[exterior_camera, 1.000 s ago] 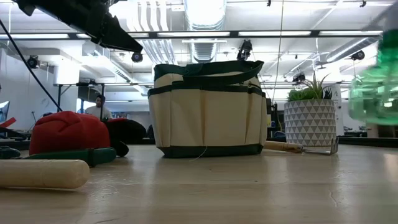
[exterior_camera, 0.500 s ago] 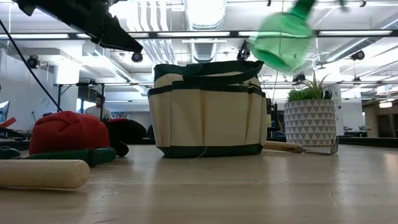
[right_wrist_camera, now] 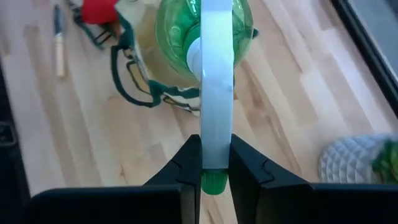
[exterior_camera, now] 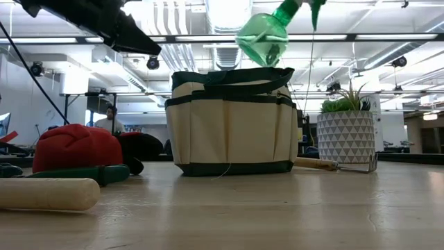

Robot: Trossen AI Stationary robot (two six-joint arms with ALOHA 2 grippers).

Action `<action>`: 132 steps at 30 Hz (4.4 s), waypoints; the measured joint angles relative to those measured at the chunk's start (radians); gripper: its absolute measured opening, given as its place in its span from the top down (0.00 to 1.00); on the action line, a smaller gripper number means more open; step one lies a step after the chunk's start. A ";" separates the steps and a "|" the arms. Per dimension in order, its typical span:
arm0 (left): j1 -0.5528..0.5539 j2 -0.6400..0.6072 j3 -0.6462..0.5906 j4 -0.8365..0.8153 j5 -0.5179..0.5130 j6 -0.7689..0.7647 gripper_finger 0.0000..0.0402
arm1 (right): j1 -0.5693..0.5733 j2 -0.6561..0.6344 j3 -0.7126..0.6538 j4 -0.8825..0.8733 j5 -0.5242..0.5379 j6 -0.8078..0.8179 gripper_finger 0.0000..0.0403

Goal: Pick & Place Garden tools in Gardening bag
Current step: Put the green spray bottle into the light brown gardening bag, then put the red gloves into the light brown gardening bag

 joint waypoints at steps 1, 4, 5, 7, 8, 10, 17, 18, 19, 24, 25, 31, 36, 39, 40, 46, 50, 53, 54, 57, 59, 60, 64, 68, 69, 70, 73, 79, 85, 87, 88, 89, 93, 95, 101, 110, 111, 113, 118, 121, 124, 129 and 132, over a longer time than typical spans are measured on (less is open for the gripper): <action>0.000 0.000 0.000 0.004 0.000 0.003 0.49 | -0.022 0.005 0.006 0.003 -0.026 -0.034 0.90; 0.000 0.000 0.000 0.010 0.000 0.003 0.49 | -0.076 0.028 0.035 -0.004 -0.093 -0.122 0.90; 0.000 0.000 0.000 0.011 0.000 0.003 0.49 | -0.090 0.043 0.049 -0.020 -0.109 -0.149 0.90; 0.000 0.000 0.000 0.014 0.000 -0.006 0.49 | -0.115 0.082 0.090 -0.074 -0.126 -0.196 0.90; 0.000 0.000 0.000 0.014 0.000 -0.017 0.49 | -0.126 0.108 0.114 -0.110 -0.128 -0.216 0.90; 0.000 0.000 0.000 0.014 0.000 -0.040 0.49 | -0.146 0.165 0.173 -0.193 -0.128 -0.258 0.90; 0.000 0.000 0.000 -0.001 0.000 -0.073 0.49 | -0.182 0.341 0.376 -0.202 -0.200 -0.393 0.90; 0.000 0.000 0.000 -0.010 0.001 -0.075 0.49 | -0.182 0.362 0.399 -0.207 -0.207 -0.404 0.90; 0.000 0.001 0.000 -0.018 0.005 -0.078 0.49 | -0.183 0.382 0.424 -0.212 -0.214 -0.416 0.90; 0.000 0.004 0.000 -0.060 0.006 -0.081 0.49 | -0.182 0.440 0.497 -0.207 -0.234 -0.427 0.90; 0.000 0.005 0.000 -0.060 0.006 -0.081 0.49 | -0.182 0.444 0.501 -0.207 -0.235 -0.429 0.90; 0.000 0.005 0.000 -0.063 0.005 -0.095 0.49 | -0.185 0.450 0.468 -0.209 -0.231 -0.424 0.90; 0.000 0.005 0.000 -0.064 0.005 -0.104 0.49 | -0.185 0.450 0.426 -0.209 -0.231 -0.424 0.90; 0.000 0.005 0.000 -0.064 0.005 -0.106 0.49 | -0.185 0.451 0.397 -0.209 -0.231 -0.424 0.90; 0.000 0.005 0.000 -0.064 0.005 -0.106 0.49 | -0.185 0.451 0.391 -0.209 -0.231 -0.424 0.90; 0.000 0.005 0.000 -0.064 0.005 -0.106 0.49 | -0.185 0.451 0.364 -0.209 -0.230 -0.426 0.90; 0.000 0.005 0.000 -0.064 0.005 -0.106 0.49 | -0.185 0.450 0.346 -0.209 -0.228 -0.424 0.90; 0.000 0.005 0.000 -0.064 0.005 -0.106 0.49 | -0.185 0.450 0.323 -0.209 -0.228 -0.421 0.90; 0.000 0.005 0.000 -0.065 0.005 -0.106 0.49 | -0.185 0.450 0.314 -0.209 -0.228 -0.421 0.90; 0.000 0.005 0.000 -0.066 0.005 -0.106 0.49 | -0.185 0.450 0.286 -0.208 -0.228 -0.421 0.90; 0.000 0.005 0.000 -0.066 0.005 -0.106 0.49 | -0.185 0.450 0.263 -0.205 -0.228 -0.421 0.90; 0.000 0.005 0.000 -0.066 0.005 -0.106 0.49 | -0.185 0.450 0.251 -0.204 -0.228 -0.421 0.90; 0.000 0.005 0.000 -0.066 0.005 -0.106 0.49 | -0.185 0.450 0.212 -0.193 -0.227 -0.421 0.90; 0.000 0.005 0.000 -0.066 0.004 -0.106 0.49 | -0.185 0.450 0.175 -0.170 -0.227 -0.424 0.90; 0.000 0.005 0.000 -0.066 0.004 -0.106 0.49 | -0.184 0.450 0.167 -0.168 -0.228 -0.424 0.90; 0.000 0.005 0.000 -0.066 0.004 -0.106 0.49 | -0.184 0.450 0.161 -0.167 -0.228 -0.424 0.90; 0.000 0.005 0.000 -0.066 0.004 -0.106 0.49 | -0.184 0.450 0.140 -0.158 -0.228 -0.422 0.90; 0.000 0.005 0.000 -0.066 0.005 -0.106 0.49 | -0.184 0.450 0.105 -0.131 -0.232 -0.421 0.90; 0.000 0.005 0.000 -0.066 0.004 -0.106 0.49 | -0.184 0.450 0.091 -0.120 -0.238 -0.421 0.90; 0.000 0.005 0.000 -0.066 0.004 -0.106 0.49 | -0.184 0.450 0.091 -0.118 -0.239 -0.421 0.90; 0.000 0.005 0.000 -0.066 0.004 -0.106 0.49 | -0.184 0.450 0.091 -0.117 -0.239 -0.421 0.90; 0.000 0.005 0.000 -0.066 0.004 -0.106 0.49 | -0.184 0.450 0.091 -0.116 -0.239 -0.421 0.90; 0.000 0.005 0.000 -0.066 0.004 -0.106 0.49 | -0.184 0.450 0.091 -0.115 -0.239 -0.421 0.90; 0.000 0.005 0.000 -0.066 0.004 -0.106 0.49 | -0.184 0.450 0.091 -0.115 -0.239 -0.421 0.90; 0.000 0.005 0.000 -0.066 0.004 -0.106 0.49 | -0.184 0.450 0.091 -0.115 -0.239 -0.421 0.90; 0.000 0.005 0.000 -0.066 0.004 -0.106 0.49 | -0.184 0.450 0.091 -0.115 -0.238 -0.354 0.84; 0.000 0.005 0.000 -0.066 0.004 -0.105 0.49 | -0.184 0.450 0.091 -0.116 -0.238 -0.345 0.82; 0.000 0.005 0.000 -0.066 0.004 -0.105 0.49 | -0.184 0.450 0.091 -0.122 -0.238 -0.337 0.79; 0.000 0.005 0.000 -0.066 0.004 -0.105 0.49 | -0.184 0.450 0.091 -0.125 -0.235 -0.317 0.73; 0.000 0.005 0.000 -0.066 0.004 -0.105 0.49 | -0.184 0.450 0.093 -0.125 -0.230 -0.315 0.69; 0.000 0.005 0.000 -0.066 0.004 -0.105 0.49 | -0.184 0.450 0.096 -0.130 -0.225 -0.315 0.65; 0.000 0.005 0.000 -0.066 0.004 -0.105 0.49 | -0.183 0.450 0.120 -0.196 -0.225 -0.317 0.60; 0.000 0.005 0.000 -0.066 0.004 -0.105 0.49 | -0.182 0.447 0.138 -0.208 -0.225 -0.315 0.59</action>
